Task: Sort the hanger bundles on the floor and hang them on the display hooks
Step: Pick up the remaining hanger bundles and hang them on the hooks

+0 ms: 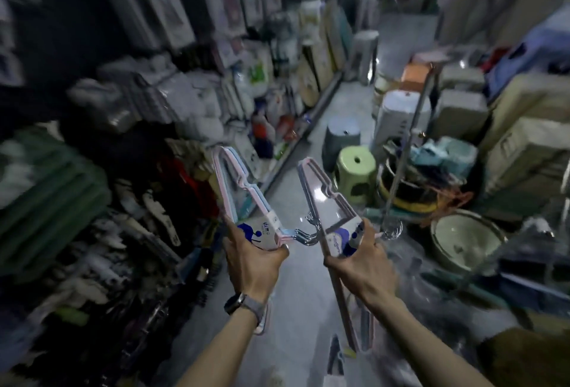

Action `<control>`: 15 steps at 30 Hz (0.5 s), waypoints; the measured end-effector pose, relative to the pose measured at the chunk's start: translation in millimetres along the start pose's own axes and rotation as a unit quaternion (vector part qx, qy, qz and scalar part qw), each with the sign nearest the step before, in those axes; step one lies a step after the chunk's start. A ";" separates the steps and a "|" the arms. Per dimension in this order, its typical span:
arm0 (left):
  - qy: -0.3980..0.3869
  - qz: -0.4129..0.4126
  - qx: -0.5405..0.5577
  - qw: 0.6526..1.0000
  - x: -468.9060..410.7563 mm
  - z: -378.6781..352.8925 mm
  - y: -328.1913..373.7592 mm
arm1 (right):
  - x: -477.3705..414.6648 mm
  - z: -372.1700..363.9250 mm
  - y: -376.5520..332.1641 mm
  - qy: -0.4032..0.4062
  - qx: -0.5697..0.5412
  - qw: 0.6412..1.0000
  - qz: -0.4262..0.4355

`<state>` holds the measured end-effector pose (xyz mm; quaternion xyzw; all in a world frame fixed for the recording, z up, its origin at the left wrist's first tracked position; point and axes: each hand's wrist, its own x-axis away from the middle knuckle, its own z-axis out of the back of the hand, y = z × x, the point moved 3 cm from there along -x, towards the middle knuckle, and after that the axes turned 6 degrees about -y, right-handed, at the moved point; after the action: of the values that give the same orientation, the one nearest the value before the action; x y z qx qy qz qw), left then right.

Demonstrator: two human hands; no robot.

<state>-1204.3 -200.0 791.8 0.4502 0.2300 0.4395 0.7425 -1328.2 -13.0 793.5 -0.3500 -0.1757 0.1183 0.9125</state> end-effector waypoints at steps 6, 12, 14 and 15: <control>0.063 -0.051 0.032 0.996 0.6 95.7 61.7 | 13.1 23.9 -91.3 -0.008 -0.007 0.991 0.130; 0.159 -0.099 0.017 0.982 2.9 205.7 115.5 | 38.7 36.6 -189.5 0.001 -0.017 0.966 0.258; 0.165 -0.129 0.027 0.978 -1.6 234.2 130.2 | 43.7 37.4 -220.2 -0.006 -0.026 0.960 0.280; 0.185 -0.137 0.008 0.973 -3.6 248.4 133.0 | 47.4 37.3 -234.7 -0.010 -0.025 0.957 0.290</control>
<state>-1082.3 -291.3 1028.8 0.3310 0.4265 0.4074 0.7366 -1278.3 -145.3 990.3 -0.4078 -0.0787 0.3766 0.8281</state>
